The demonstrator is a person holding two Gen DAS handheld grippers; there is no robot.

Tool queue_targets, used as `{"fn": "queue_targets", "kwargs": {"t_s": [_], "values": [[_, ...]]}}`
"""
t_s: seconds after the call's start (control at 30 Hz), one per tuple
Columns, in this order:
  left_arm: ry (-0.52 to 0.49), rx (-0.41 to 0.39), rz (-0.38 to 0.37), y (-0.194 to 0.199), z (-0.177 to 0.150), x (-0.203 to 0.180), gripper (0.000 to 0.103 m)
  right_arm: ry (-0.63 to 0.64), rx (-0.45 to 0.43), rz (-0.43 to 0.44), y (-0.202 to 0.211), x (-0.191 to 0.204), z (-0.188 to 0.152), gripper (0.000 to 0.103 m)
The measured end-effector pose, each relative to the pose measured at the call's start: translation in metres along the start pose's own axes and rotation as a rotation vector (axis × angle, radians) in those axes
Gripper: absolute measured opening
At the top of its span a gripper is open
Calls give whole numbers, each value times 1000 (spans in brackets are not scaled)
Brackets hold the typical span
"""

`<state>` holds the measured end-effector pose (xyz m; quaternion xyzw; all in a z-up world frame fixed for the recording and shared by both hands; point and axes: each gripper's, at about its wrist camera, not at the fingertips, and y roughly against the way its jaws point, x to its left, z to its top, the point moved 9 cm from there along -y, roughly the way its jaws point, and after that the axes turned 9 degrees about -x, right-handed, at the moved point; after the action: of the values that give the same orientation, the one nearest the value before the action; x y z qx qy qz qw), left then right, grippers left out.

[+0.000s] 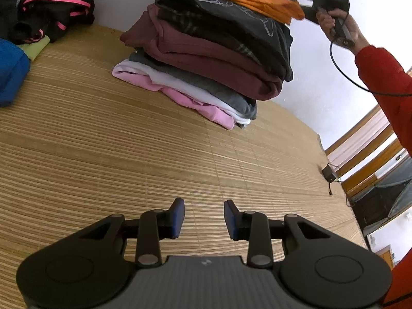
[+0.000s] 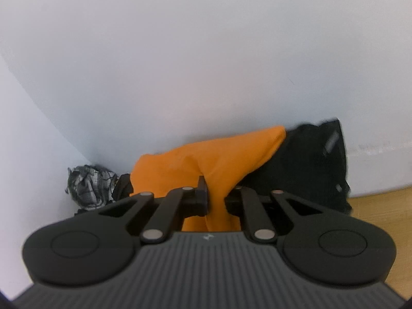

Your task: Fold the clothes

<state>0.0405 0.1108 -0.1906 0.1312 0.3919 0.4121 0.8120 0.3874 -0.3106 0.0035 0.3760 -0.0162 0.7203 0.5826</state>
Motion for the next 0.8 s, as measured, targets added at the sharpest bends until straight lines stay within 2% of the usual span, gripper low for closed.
{"fn": "queue_targets", "kwargs": {"t_s": [0.07,0.13,0.17,0.23,0.33,0.4,0.5,0.57,0.63,0.67,0.7,0.8], "values": [[2,1,-2,-1,0,0,35,-42,29,-52,-3,-14,-8,11],[-1,7,2,-2,-2,0,35,-55,27,-82,-6,-27,-14,21],[-5,9,1,-2,-2,-1,35,-44,8,-72,-5,-30,-16,26],[-21,5,-3,-1,-1,-4,37,-35,-34,3,1,-32,-23,27],[-65,-21,1,5,9,-4,38,-65,10,83,10,-43,-36,30],[-86,-73,-3,9,37,-3,38,-58,36,95,15,-52,-45,30],[-117,-167,-19,14,91,-4,41,-57,21,117,22,-60,-48,31],[-220,-214,-31,6,141,-18,47,-52,12,121,19,-56,-51,30],[-418,-240,-28,-11,192,-44,58,-25,7,101,29,-59,-47,18],[-533,-244,-5,-22,213,-57,59,-15,4,92,30,-55,-45,14],[-634,-246,20,-34,233,-69,59,-17,-12,87,33,-51,-43,13],[-794,-228,43,-62,270,-94,62,-27,-53,96,47,-42,-36,10]]}}
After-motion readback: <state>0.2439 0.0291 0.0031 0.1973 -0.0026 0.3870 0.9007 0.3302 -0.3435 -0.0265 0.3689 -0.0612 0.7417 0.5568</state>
